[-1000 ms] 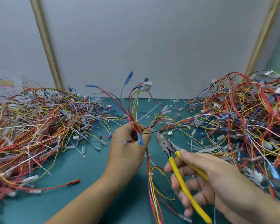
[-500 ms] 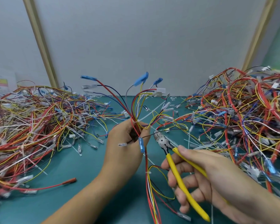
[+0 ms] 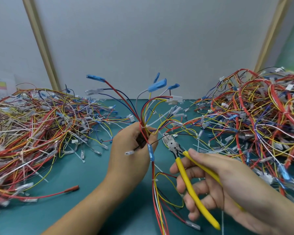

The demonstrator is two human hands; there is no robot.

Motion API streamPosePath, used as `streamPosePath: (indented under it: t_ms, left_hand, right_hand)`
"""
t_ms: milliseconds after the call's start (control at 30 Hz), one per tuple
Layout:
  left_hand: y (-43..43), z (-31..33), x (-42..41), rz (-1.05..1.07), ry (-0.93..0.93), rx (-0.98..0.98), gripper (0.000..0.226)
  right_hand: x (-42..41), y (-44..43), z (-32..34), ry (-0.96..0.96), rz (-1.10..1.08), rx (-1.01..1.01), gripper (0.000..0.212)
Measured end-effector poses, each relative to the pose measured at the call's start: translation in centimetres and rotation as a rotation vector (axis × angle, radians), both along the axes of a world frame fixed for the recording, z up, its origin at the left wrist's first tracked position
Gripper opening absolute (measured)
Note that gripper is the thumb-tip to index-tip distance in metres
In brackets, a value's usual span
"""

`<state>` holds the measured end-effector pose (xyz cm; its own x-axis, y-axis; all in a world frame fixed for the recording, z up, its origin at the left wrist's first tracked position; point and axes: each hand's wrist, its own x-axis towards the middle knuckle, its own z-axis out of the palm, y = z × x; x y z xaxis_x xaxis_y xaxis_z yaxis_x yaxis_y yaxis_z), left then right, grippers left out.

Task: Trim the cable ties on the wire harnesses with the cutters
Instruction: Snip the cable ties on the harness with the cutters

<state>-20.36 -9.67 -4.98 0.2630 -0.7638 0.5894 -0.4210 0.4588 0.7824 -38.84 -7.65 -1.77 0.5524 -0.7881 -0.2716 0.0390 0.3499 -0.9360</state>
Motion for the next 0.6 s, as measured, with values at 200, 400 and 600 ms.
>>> streamPosePath:
  t_ms: [200, 400, 600]
  left_hand:
    - [-0.09, -0.07, 0.04, 0.030, -0.012, 0.004, 0.015]
    - [-0.19, -0.19, 0.26, 0.047, -0.061, -0.007, 0.012]
    - [-0.17, -0.24, 0.29, 0.048, -0.084, -0.017, 0.009]
  right_hand:
    - [-0.07, 0.01, 0.02, 0.001, 0.004, 0.001, 0.047]
    - [-0.05, 0.06, 0.00, 0.004, 0.015, -0.003, 0.046]
    - [-0.08, -0.02, 0.04, 0.007, 0.022, -0.003, 0.047]
